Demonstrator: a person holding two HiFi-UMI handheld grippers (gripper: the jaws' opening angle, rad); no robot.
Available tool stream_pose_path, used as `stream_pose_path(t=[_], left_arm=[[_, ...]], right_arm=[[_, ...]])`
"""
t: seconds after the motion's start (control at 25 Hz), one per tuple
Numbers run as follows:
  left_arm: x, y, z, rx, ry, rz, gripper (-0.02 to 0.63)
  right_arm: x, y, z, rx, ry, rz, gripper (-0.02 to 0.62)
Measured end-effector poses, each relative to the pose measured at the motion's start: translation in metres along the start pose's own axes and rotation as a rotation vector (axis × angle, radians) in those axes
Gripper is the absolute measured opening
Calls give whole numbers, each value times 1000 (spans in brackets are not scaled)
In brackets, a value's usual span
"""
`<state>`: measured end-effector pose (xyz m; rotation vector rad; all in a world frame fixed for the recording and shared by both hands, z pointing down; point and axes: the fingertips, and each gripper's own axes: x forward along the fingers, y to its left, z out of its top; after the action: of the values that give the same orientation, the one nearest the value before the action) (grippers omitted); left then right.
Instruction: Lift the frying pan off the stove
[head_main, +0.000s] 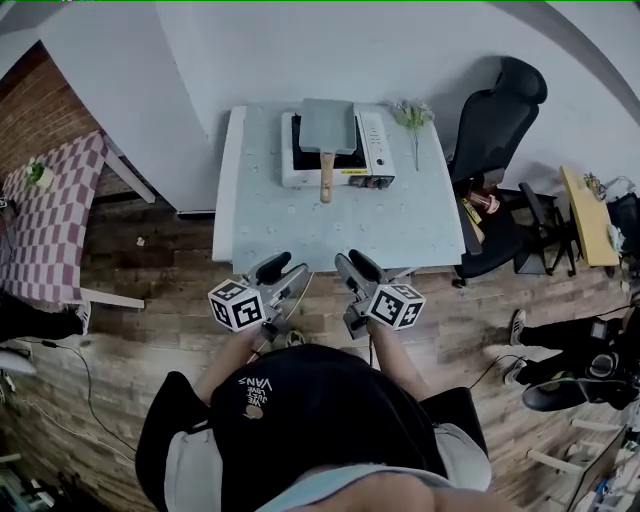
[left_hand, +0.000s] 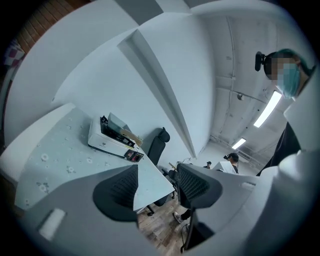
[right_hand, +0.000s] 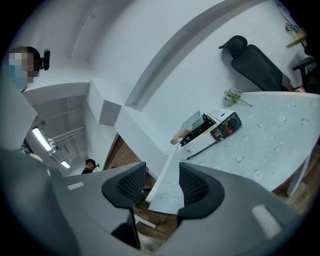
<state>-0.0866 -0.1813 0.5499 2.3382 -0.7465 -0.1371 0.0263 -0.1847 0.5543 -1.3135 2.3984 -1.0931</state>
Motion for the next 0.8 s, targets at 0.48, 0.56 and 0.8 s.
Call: stream_pose_path(t=[0.48,0.56,0.8], left_arm=[[31,22,8,-85,7,-52,232],[38,25,12,-90,-4,-44,233],[65,32,23,-116,-36,-11,245]], right_arm=[[29,-24,14,101,-22,-5,198],[35,-33,23,112,-16,5,198],[56,-58,54,146,8,48,198]])
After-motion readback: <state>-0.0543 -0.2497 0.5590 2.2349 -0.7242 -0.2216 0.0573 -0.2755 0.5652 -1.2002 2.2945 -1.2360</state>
